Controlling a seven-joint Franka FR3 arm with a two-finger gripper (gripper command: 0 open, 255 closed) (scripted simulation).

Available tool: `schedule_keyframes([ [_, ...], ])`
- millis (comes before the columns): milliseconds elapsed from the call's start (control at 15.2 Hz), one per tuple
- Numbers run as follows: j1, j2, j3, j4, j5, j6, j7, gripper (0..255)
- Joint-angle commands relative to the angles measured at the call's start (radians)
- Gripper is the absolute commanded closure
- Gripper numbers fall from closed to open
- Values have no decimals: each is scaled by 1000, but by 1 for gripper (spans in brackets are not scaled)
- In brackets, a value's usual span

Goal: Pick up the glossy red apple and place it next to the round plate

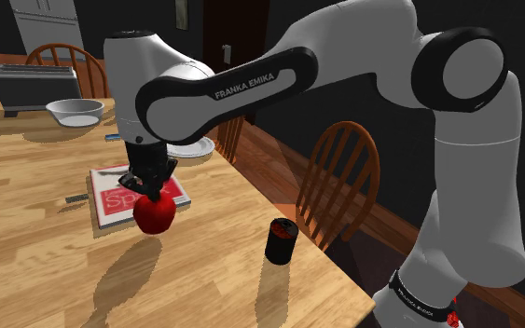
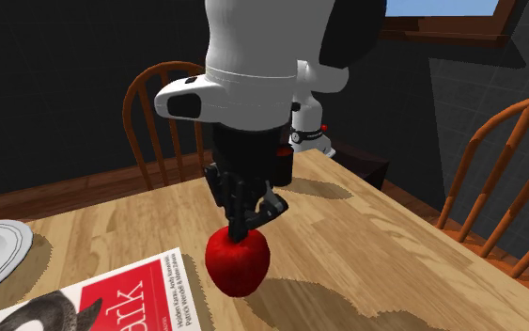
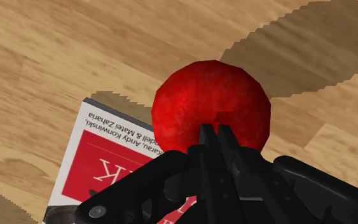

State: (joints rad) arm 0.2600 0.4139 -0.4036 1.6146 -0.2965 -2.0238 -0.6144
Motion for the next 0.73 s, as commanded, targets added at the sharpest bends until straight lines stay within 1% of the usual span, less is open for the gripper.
schedule_keyframes([
  [0, -1, -10, -3, -15, 6, 24, 6, 255],
  [660, 2, -36, -11, -113, 26, 144, 30, 255],
])
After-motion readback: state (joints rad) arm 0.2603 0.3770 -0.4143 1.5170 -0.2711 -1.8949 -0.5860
